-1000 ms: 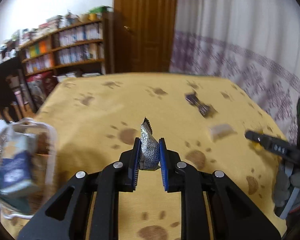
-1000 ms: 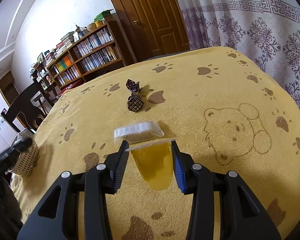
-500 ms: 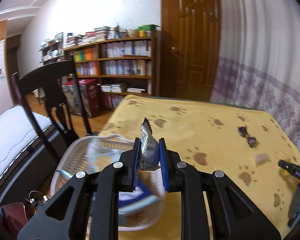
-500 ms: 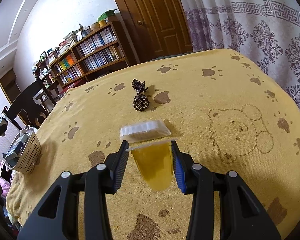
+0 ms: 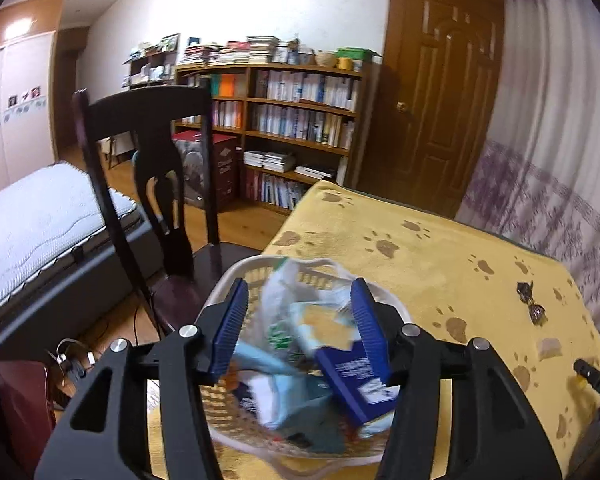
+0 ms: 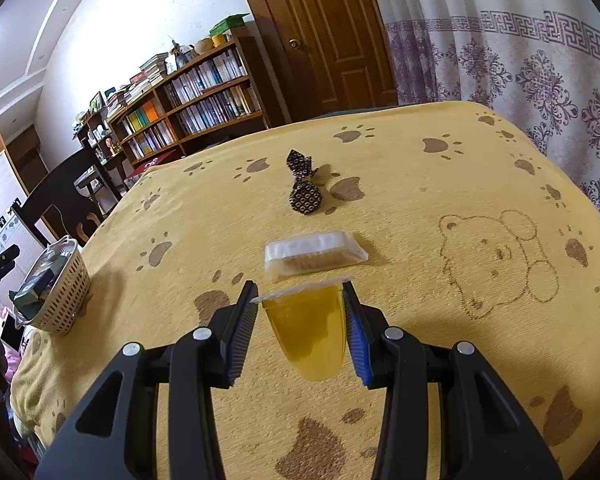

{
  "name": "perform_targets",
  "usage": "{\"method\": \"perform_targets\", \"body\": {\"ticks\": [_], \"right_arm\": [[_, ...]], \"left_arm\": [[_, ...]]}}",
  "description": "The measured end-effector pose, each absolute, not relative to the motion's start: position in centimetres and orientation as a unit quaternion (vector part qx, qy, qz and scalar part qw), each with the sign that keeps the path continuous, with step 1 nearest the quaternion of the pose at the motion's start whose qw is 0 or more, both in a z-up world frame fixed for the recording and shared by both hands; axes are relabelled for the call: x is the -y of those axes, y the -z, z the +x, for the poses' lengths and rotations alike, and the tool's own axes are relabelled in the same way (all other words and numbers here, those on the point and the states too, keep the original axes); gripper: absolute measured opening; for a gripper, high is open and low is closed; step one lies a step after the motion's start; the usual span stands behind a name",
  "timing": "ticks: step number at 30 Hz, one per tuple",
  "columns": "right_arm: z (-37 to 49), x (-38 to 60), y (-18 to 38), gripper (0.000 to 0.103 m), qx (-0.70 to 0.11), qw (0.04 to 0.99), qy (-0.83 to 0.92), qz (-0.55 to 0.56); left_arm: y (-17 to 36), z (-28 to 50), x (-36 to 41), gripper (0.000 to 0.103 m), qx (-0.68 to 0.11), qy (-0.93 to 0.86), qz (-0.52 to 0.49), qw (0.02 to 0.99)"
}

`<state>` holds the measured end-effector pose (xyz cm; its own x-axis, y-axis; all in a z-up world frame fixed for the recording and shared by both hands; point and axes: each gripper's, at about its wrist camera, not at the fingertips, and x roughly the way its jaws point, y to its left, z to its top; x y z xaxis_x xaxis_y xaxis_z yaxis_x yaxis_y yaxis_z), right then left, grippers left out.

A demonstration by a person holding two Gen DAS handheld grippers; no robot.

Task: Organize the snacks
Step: 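Carry the jelly cup into the basket and open the right tool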

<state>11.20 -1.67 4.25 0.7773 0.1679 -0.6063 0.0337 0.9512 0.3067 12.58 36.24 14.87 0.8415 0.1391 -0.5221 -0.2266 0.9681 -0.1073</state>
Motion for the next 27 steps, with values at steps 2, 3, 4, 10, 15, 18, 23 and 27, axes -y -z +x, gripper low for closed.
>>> {"method": "perform_targets", "body": {"ticks": [2, 3, 4, 10, 15, 18, 23, 27], "right_arm": [[11.1, 1.2, -4.5, 0.042, -0.331, 0.930, -0.043, 0.153], [11.0, 1.0, -4.7, 0.042, -0.330, 0.930, -0.046, 0.152], [10.9, 0.5, -5.0, 0.042, -0.328, 0.931, -0.052, 0.153], [11.2, -3.5, -7.0, 0.042, -0.327, 0.929, -0.092, 0.143], [12.2, -8.6, -9.5, 0.042, -0.323, 0.929, -0.137, 0.116], [13.0, -12.4, -11.1, 0.042, -0.321, 0.926, -0.171, 0.103], [14.2, -20.1, -13.1, 0.042, -0.324, 0.913, -0.235, 0.081], [15.6, -26.6, -14.1, 0.042, -0.334, 0.898, -0.280, 0.065]], "left_arm": [[-14.7, 12.3, -36.9, 0.055, -0.265, -0.101, -0.084, 0.955], [-14.7, 12.2, -37.0, 0.055, -0.266, -0.101, -0.081, 0.955], [-14.7, 12.1, -37.1, 0.055, -0.268, -0.100, -0.074, 0.955], [-14.9, 11.1, -36.7, 0.076, -0.262, -0.085, -0.047, 0.960], [-16.2, 10.1, -37.8, 0.079, -0.244, -0.074, -0.053, 0.965], [-17.1, 9.2, -38.8, 0.085, -0.227, -0.073, -0.070, 0.969], [-18.1, 8.3, -40.0, 0.089, -0.213, -0.063, -0.082, 0.972], [-18.6, 7.6, -40.9, 0.090, -0.203, -0.069, -0.093, 0.972]]}}
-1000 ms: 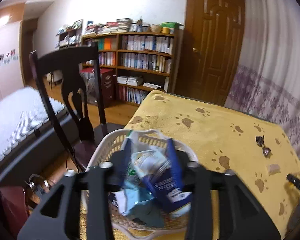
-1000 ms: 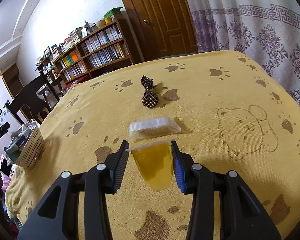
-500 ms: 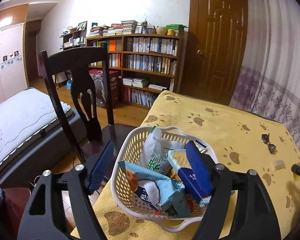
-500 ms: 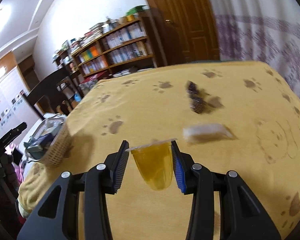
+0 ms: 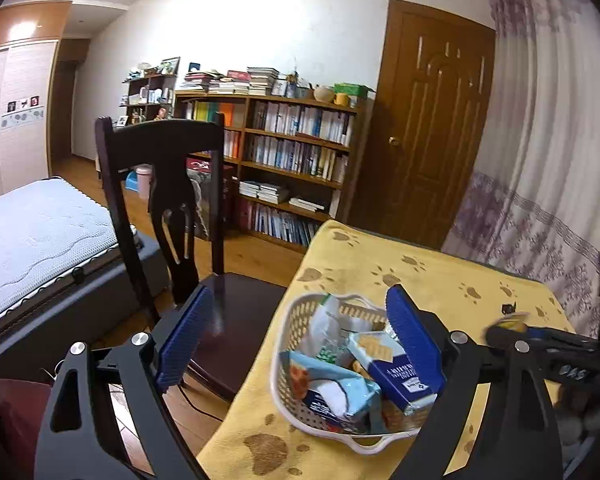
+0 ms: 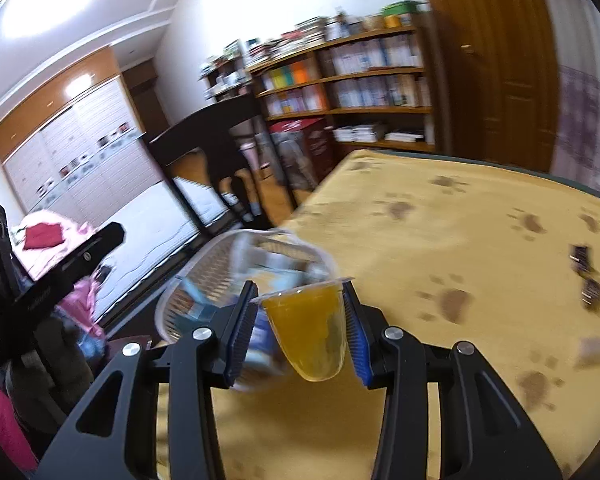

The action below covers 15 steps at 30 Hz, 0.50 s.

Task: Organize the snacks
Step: 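Carry the jelly cup into the basket and open the right tool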

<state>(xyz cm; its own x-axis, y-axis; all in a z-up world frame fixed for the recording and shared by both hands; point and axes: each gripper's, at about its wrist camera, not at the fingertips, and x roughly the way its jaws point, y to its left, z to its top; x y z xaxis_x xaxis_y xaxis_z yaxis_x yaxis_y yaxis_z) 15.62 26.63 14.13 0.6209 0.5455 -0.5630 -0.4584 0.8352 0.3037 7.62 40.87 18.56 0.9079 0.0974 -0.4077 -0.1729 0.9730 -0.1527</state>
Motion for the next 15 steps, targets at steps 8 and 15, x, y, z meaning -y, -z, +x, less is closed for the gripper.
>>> {"method": "perform_targets", "body": {"ticks": [8, 15], "right_arm": [[18.8, -34.6, -13.8, 0.044, -0.384, 0.861, -0.325, 0.069], [19.5, -37.2, -14.1, 0.045, -0.393, 0.851, -0.340, 0.079]], "left_arm": [[-19.3, 6.6, -43.0, 0.090, -0.187, -0.066, -0.128, 0.972], [-18.9, 7.0, -44.2, 0.090, -0.194, -0.075, -0.151, 0.966]]}}
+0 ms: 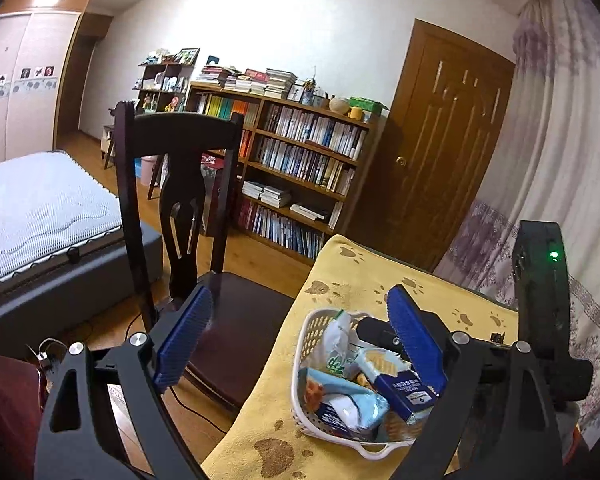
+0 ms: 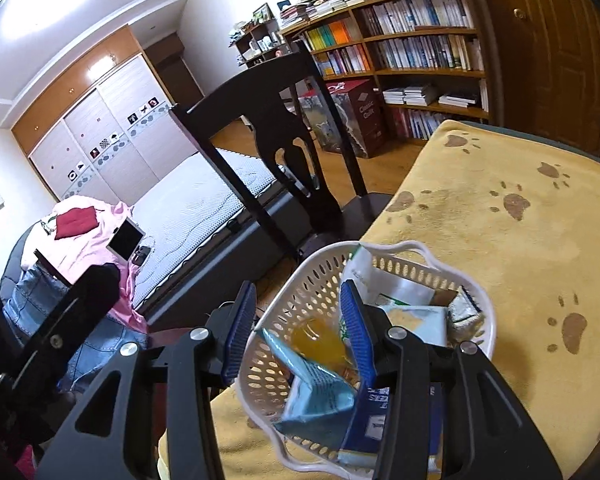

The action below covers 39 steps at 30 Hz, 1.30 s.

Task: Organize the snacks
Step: 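Carry the jelly cup into the basket and open the right tool, then move the right tool back to the clear plastic pack on the table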

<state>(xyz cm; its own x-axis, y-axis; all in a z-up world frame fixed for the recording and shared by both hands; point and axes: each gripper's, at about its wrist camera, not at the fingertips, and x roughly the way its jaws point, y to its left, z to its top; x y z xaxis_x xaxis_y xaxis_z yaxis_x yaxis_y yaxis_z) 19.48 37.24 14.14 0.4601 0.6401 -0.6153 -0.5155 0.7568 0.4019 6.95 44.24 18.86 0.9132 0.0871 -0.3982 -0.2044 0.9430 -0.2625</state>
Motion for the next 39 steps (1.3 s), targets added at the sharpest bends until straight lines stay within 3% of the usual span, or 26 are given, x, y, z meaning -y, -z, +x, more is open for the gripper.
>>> {"method": "perform_targets", "body": {"ticks": [20, 31, 39], "right_arm": [[17.1, -31.7, -13.8, 0.047, -0.350, 0.894, -0.271, 0.072], [17.3, -22.9, -10.8, 0.048, -0.366, 0.905, -0.188, 0.113], [16.3, -15.4, -8.2, 0.055, -0.371, 0.914, -0.100, 0.128]], "left_arm": [[-18.3, 7.6, -42.5, 0.096, -0.205, -0.069, -0.128, 0.968], [-17.7, 8.2, -39.0, 0.098, -0.222, -0.042, -0.098, 0.969], [-17.4, 8.1, -36.9, 0.099, -0.231, -0.023, -0.077, 0.970]]}}
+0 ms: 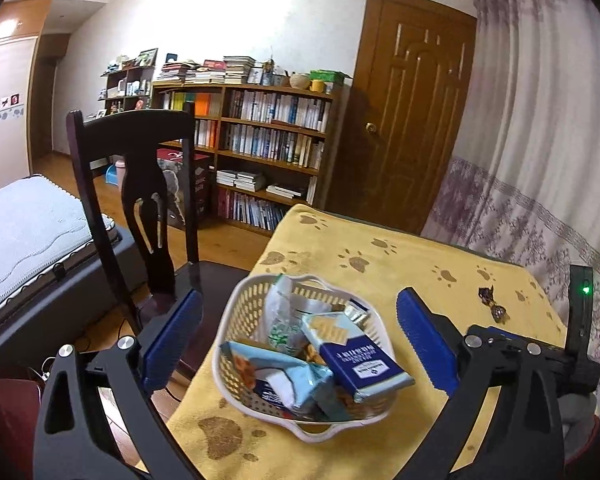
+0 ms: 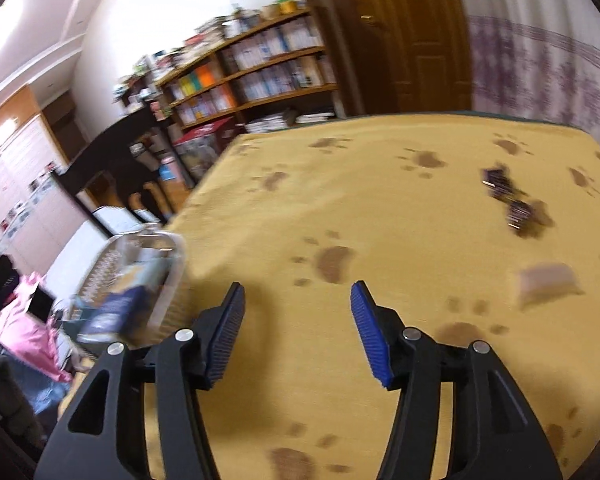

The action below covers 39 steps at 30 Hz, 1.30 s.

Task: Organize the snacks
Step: 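Move the right tool back to the clear plastic pack on the table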

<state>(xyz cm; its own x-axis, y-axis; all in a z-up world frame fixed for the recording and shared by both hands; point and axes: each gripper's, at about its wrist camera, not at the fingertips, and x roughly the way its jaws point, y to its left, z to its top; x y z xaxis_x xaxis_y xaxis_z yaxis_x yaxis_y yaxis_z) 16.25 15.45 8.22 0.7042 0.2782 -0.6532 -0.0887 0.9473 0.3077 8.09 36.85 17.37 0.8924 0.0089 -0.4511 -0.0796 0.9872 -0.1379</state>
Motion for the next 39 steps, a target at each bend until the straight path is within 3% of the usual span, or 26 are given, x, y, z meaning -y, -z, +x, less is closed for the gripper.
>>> {"method": "perform_targets", "body": {"ticks": [10, 22, 34, 39], "right_arm": [[15.6, -3.7, -4.1, 0.055, -0.391, 0.898, 0.023, 0.200], [19.6, 1.3, -2.0, 0.056, -0.410, 0.867, 0.050, 0.277], [24.3, -1.0, -1.8, 0.056, -0.426, 0.885, 0.127, 0.137], [23.8, -1.0, -1.8, 0.043, -0.423, 0.891, 0.126, 0.106]], "left_arm": [[-16.7, 8.7, -34.7, 0.099, -0.245, -0.007, -0.055, 0.968], [-16.5, 9.0, -33.9, 0.100, -0.250, -0.002, -0.048, 0.967], [-16.2, 9.2, -34.0, 0.100, -0.255, -0.002, -0.047, 0.966], [-16.2, 9.3, -33.2, 0.100, -0.256, 0.004, -0.039, 0.966]]}}
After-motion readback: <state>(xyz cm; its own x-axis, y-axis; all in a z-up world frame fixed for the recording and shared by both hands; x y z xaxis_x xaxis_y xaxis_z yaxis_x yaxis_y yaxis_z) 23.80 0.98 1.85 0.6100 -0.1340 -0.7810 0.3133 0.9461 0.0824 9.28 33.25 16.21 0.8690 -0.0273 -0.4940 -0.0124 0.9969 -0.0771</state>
